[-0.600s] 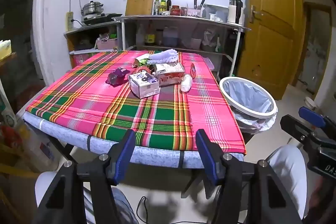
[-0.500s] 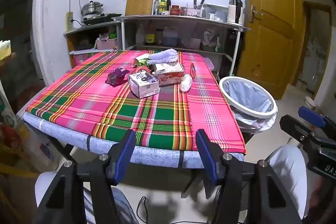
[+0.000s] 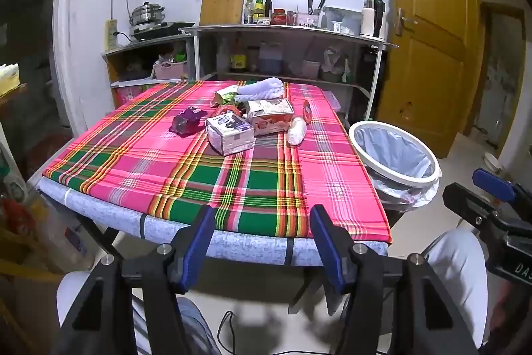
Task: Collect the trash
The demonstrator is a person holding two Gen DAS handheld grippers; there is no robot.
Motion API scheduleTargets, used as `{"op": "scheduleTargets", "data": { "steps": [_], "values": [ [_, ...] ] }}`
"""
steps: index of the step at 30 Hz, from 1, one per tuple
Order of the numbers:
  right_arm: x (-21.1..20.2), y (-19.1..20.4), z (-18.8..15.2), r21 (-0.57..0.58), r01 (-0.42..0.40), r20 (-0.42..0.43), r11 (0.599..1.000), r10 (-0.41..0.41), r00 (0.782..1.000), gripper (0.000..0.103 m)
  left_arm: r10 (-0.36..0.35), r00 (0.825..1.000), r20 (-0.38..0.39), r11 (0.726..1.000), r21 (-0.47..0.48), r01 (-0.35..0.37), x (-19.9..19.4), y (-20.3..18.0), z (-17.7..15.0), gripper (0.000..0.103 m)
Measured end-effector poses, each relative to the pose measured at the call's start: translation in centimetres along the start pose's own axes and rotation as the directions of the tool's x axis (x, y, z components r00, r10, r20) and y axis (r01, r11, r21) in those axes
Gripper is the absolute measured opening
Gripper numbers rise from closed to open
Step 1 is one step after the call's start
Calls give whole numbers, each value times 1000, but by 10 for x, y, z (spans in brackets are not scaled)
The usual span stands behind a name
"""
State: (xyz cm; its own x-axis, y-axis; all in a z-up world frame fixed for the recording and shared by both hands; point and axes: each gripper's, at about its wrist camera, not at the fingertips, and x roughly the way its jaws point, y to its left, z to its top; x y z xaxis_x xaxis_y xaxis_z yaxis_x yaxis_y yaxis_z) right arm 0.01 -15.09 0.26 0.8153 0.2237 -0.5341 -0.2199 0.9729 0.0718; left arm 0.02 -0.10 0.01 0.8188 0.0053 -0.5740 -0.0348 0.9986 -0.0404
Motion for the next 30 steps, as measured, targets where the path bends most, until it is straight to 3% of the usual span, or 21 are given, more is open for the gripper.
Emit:
{"op": "scheduleTargets", "data": {
  "steps": [30],
  "values": [
    [0,3,0,-4,0,2,1000,0,1000,87,3,1000,4,1000,1,-3,1,6,-1,59]
  ]
}}
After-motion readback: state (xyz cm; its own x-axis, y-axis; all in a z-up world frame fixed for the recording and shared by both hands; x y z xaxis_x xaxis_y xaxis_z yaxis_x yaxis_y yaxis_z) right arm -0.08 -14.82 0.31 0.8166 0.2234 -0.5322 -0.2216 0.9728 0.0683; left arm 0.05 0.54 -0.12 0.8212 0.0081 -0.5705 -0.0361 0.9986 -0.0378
